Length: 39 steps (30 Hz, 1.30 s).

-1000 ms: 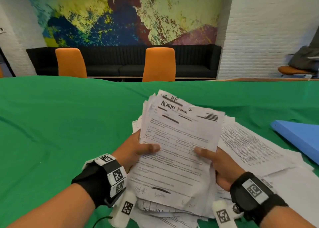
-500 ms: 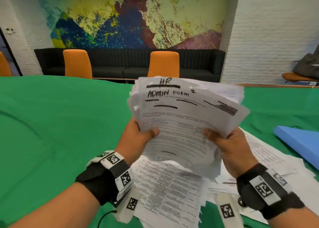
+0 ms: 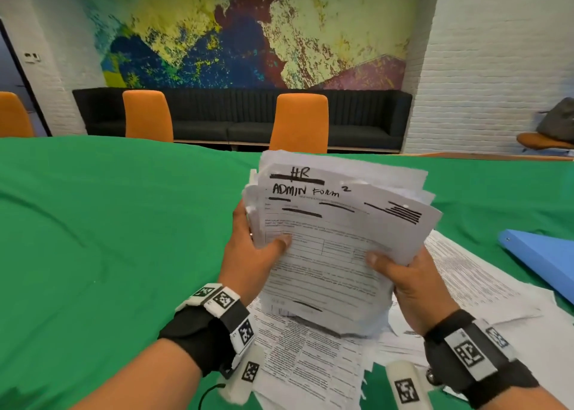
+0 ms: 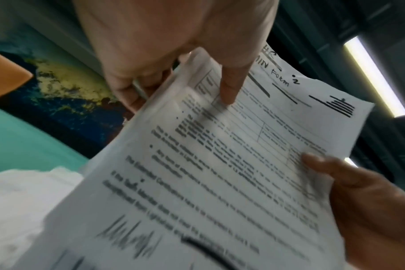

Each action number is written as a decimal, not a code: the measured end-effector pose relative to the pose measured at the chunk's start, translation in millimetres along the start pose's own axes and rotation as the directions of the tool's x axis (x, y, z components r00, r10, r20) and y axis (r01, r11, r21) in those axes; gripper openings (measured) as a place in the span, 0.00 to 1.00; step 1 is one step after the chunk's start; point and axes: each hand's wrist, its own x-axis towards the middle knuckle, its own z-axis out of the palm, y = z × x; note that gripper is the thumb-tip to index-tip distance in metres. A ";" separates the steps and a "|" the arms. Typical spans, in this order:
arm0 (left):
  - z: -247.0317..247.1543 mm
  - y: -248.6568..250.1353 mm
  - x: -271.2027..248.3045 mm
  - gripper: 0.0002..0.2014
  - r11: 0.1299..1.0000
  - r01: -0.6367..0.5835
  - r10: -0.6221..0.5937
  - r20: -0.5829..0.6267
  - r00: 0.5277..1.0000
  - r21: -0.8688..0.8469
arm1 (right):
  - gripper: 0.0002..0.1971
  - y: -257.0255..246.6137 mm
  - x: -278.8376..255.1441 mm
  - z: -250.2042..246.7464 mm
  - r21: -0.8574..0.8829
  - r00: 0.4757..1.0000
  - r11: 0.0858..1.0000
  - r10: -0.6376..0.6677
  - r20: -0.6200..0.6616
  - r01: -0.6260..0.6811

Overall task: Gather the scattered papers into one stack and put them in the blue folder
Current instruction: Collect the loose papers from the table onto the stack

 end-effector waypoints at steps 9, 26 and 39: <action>9.1 -2.6 3.4 0.27 0.994 -0.030 0.028 0.012 1.000 0.106 | 0.14 -5.4 -3.2 9.7 -0.178 0.995 0.981 0.058 -0.083 -0.072; 3.2 -7.5 -8.9 0.45 0.998 -0.056 0.056 0.016 0.998 -0.024 | 0.21 8.8 -12.9 4.8 -0.071 0.985 0.983 0.171 0.004 -0.170; 16.3 16.2 -4.2 0.20 0.992 -0.125 0.122 -0.103 0.987 -0.026 | 0.11 1.1 -14.1 12.2 -0.251 1.000 0.968 0.003 -0.004 -0.004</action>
